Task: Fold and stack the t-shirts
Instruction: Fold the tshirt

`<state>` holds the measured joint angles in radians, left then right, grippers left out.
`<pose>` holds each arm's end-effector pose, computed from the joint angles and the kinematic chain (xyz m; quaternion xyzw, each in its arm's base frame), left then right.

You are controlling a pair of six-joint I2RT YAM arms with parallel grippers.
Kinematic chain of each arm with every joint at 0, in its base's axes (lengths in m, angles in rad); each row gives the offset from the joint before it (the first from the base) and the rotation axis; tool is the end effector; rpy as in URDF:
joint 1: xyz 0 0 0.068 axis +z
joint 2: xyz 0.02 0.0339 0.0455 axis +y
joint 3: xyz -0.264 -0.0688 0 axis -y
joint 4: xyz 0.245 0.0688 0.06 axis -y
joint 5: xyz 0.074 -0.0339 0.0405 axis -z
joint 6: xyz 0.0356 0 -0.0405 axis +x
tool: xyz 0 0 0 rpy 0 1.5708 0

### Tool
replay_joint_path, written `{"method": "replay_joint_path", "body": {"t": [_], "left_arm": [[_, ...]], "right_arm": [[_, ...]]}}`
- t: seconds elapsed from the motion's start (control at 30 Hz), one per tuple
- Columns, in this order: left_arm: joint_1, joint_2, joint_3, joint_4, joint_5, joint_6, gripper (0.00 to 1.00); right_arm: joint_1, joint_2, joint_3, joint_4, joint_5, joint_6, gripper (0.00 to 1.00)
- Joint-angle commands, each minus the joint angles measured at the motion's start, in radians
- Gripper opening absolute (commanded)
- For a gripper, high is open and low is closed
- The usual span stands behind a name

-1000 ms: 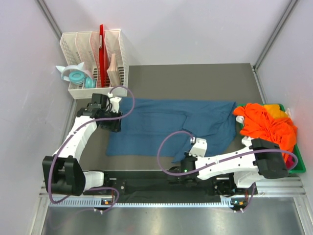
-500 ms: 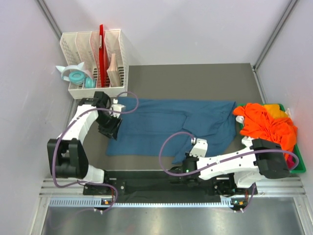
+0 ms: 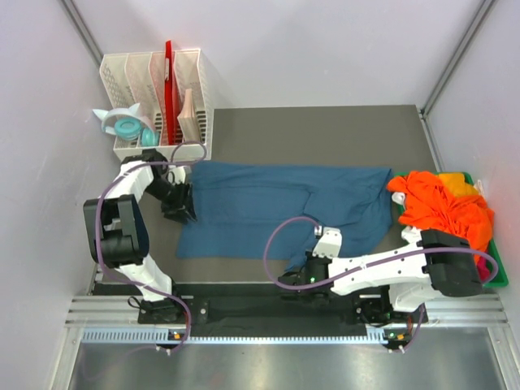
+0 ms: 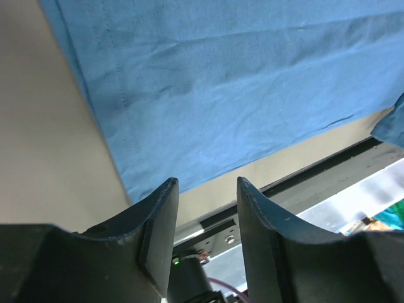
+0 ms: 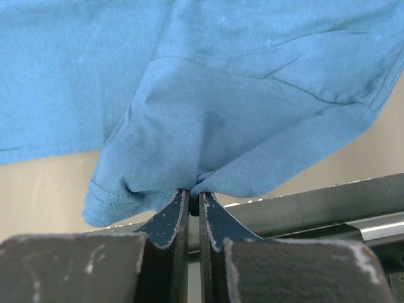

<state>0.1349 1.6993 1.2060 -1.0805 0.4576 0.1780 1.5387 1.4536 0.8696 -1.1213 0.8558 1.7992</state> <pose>0.2971 0.0245 0.2062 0.0206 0.9737 -0.2243 0.0339 0.0337 0.2126 0.1942 0.0903 0.9037 -0.0203 0.4180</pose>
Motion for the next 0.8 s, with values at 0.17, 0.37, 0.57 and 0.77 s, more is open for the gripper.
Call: {"method": "replay_joint_path", "body": {"t": [0.17,0.37,0.57,0.77], "left_arm": [[0.002,-0.050,-0.088,0.103,0.020,-0.064,0.49],[0.002,-0.007,-0.080,0.093,-0.100,-0.048,0.48],[0.000,-0.055,-0.065,0.157,-0.100,0.000,0.47],[0.002,-0.161,-0.080,0.218,-0.010,0.034,0.48]], "right_arm": [[-0.043,-0.033,-0.004,0.054,0.028,-0.078,0.00],[-0.049,-0.021,0.000,0.057,0.025,-0.075,0.00],[-0.051,-0.010,0.000,0.064,0.003,-0.074,0.00],[-0.040,-0.016,0.095,-0.044,0.031,-0.083,0.55]]}}
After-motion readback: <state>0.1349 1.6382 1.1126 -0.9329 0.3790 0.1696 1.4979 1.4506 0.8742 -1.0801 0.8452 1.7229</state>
